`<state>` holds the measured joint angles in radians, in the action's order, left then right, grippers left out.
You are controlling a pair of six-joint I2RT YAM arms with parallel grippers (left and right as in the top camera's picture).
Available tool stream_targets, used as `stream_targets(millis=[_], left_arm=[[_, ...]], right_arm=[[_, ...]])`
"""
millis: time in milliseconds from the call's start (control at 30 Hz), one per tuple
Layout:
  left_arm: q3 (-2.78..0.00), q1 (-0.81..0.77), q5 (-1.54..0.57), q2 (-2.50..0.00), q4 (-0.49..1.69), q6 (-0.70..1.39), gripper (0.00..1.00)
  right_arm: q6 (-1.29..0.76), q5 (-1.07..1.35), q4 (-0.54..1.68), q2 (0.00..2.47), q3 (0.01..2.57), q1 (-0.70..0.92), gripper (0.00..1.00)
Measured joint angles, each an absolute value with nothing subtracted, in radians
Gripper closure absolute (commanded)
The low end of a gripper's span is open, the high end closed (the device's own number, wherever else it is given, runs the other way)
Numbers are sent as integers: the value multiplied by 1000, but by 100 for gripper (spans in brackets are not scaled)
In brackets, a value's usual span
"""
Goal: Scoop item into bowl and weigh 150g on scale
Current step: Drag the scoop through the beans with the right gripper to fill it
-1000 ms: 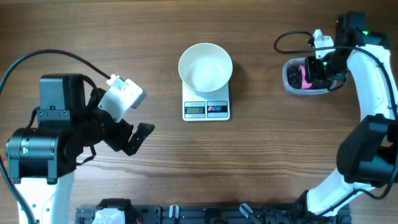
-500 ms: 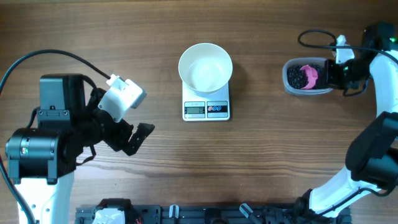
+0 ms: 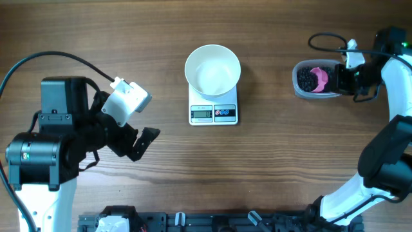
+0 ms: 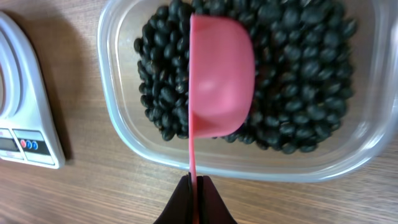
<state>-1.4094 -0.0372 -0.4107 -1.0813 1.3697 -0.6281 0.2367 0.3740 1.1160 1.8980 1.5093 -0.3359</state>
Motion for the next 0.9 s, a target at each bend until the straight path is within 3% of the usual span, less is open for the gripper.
stream_targets(millis=[400, 900], left_arm=[[-1409, -37, -411, -1081, 1370, -628, 0], [-1409, -37, -410, -1081, 1370, -628, 0]], right_arm=[[236, 423, 1118, 1898, 1480, -345, 95], [284, 626, 1151, 1899, 1480, -505, 95]])
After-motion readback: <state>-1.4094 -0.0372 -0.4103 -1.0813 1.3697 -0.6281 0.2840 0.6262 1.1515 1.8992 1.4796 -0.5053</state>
